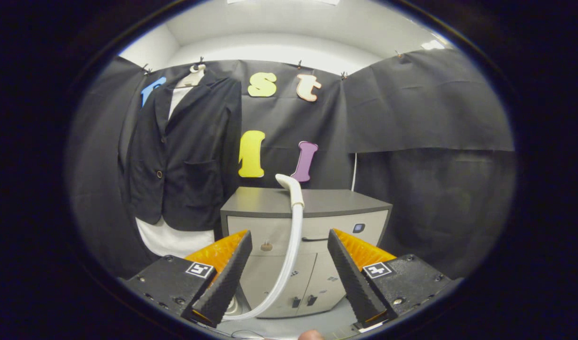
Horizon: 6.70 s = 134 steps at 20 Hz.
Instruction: Iron the clothes twice with a garment steamer, once on the left side and once on the right side.
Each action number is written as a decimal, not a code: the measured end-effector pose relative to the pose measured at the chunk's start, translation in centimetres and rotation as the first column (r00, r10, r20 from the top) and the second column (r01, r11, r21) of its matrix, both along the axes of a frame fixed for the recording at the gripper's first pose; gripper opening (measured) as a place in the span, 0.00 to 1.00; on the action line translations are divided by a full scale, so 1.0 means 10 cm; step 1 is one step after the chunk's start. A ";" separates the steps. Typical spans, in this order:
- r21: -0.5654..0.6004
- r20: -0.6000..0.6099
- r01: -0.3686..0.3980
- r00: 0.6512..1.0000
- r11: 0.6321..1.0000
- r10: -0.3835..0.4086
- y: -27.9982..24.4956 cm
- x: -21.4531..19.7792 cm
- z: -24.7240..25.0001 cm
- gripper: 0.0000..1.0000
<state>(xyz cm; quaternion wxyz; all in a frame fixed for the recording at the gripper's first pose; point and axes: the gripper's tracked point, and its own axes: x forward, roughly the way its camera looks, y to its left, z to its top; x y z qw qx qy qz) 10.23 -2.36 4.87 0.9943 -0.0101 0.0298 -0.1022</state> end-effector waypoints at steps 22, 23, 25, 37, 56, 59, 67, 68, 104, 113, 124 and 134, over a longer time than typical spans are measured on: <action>0.193 -0.426 -0.117 0.884 0.974 0.191 -0.64 2.37 0.15 0.91; 0.203 -0.449 -0.113 0.872 0.973 0.195 -0.67 2.44 0.11 0.88; 0.218 -0.486 -0.100 0.851 0.971 0.197 -0.73 2.55 0.01 0.86; 0.235 -0.589 0.025 0.798 0.972 0.122 -0.79 2.62 -0.25 0.40; 0.314 -0.302 -0.078 0.937 0.946 0.177 0.13 1.57 0.73 0.32; 0.299 -0.220 -0.094 0.962 0.950 0.164 0.27 1.29 1.03 0.31; 0.263 -0.005 -0.141 0.989 0.954 0.147 0.87 0.96 1.82 0.31; 0.250 0.027 -0.148 0.989 0.957 0.146 0.95 0.97 1.94 0.31; -0.098 0.146 -0.186 0.969 0.978 0.199 2.32 1.72 2.10 0.31; -0.068 0.065 -0.197 0.977 0.978 0.201 2.25 1.54 1.60 0.31; -0.064 -0.046 -0.220 0.975 0.973 0.217 2.34 1.26 0.95 0.31; -0.083 -0.143 -0.239 0.964 0.967 0.226 2.47 1.00 0.40 0.31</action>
